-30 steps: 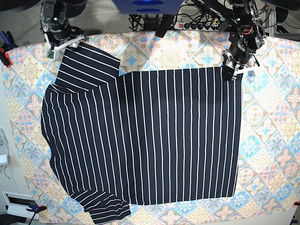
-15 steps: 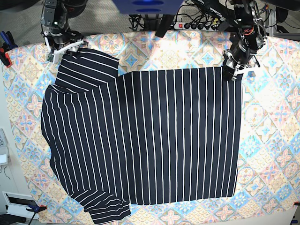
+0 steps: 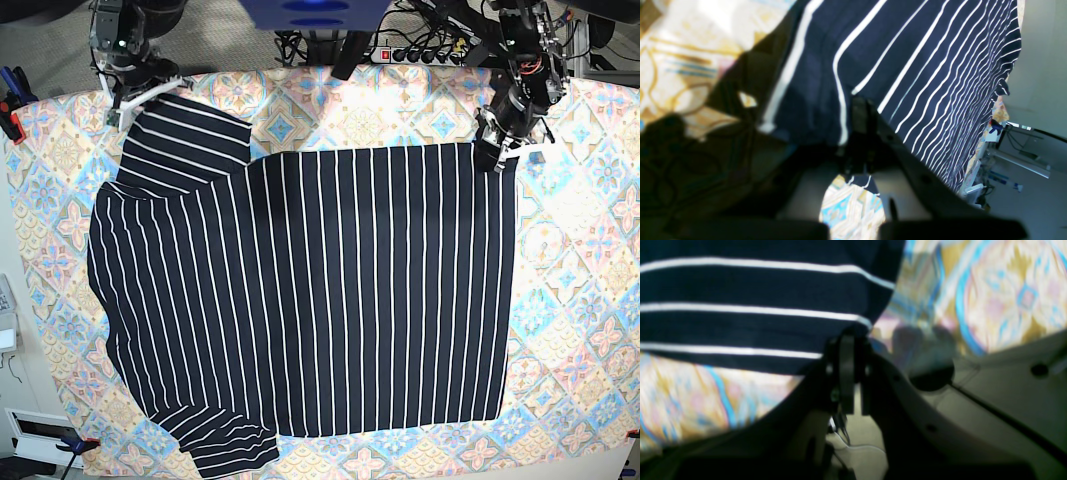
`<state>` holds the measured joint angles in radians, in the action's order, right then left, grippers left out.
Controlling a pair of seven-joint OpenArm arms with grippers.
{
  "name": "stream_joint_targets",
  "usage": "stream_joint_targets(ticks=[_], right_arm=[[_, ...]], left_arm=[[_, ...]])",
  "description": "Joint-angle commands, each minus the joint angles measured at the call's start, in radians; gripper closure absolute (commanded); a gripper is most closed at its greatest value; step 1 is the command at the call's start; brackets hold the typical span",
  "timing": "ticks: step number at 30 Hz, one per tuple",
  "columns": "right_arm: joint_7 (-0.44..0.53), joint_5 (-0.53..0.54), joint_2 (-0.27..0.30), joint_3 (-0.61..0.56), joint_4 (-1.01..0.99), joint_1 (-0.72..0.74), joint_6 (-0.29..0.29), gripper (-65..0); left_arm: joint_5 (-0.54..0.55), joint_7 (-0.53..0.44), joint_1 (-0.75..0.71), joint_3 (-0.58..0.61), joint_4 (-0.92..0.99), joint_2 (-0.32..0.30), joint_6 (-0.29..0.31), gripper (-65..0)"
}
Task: Fold the T-shirt properly
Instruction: 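Lift the collar-side edge with both grippers and fold it over the body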
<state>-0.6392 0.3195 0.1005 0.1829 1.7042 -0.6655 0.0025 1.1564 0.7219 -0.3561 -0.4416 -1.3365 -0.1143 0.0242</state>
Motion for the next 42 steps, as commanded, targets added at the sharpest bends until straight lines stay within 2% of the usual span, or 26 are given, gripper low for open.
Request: stream_joint_targets(ticks=[1,11,15,23,25,28,32,36,42], right_arm=[[0.008,0.0,0.005,0.011,0.036,-0.027,0.001,-0.2],[0.008,0.0,0.005,0.099,0.118,-0.158,0.001,0.0],[0.014,-0.001,0.005,0.125,0.118,-0.214,0.003,0.0],[0.017,-0.001,0.005,0.154,0.13,-0.308,0.003,0.0],[0.019,-0.001,0.005,0.157,0.162,-0.325,0.003,0.0],[0.057,-0.001,0.005,0.158,0.21,-0.343,0.003,0.0],[0.118,-0.001,0.005,0.158,0.228,-0.33,0.003,0.0],[0.123,-0.001,0.006,0.158,0.248,-0.233,0.003,0.0],[0.12,-0.001,0.006,0.154,0.247,-0.087,0.003,0.0]], left_arm=[[-0.033,0.026,-0.031,0.0,-0.001,-0.005,-0.028,0.0],[-0.034,0.026,-0.142,0.0,-0.001,-0.025,-0.022,0.0],[-0.037,0.026,-0.183,0.0,-0.002,-0.038,0.023,0.0],[-0.034,0.025,-0.269,0.0,-0.002,-0.075,0.032,0.0],[-0.033,0.025,-0.286,0.0,-0.011,-0.077,0.05,0.0],[-0.034,0.02,-0.308,-0.004,-0.077,-0.077,0.066,0.0],[-0.033,0.018,-0.308,-0.004,-0.182,-0.072,0.066,0.0],[-0.033,0.018,-0.268,-0.004,-0.286,-0.071,0.066,0.0],[-0.031,0.018,-0.176,-0.004,-0.346,-0.071,0.062,0.0]])
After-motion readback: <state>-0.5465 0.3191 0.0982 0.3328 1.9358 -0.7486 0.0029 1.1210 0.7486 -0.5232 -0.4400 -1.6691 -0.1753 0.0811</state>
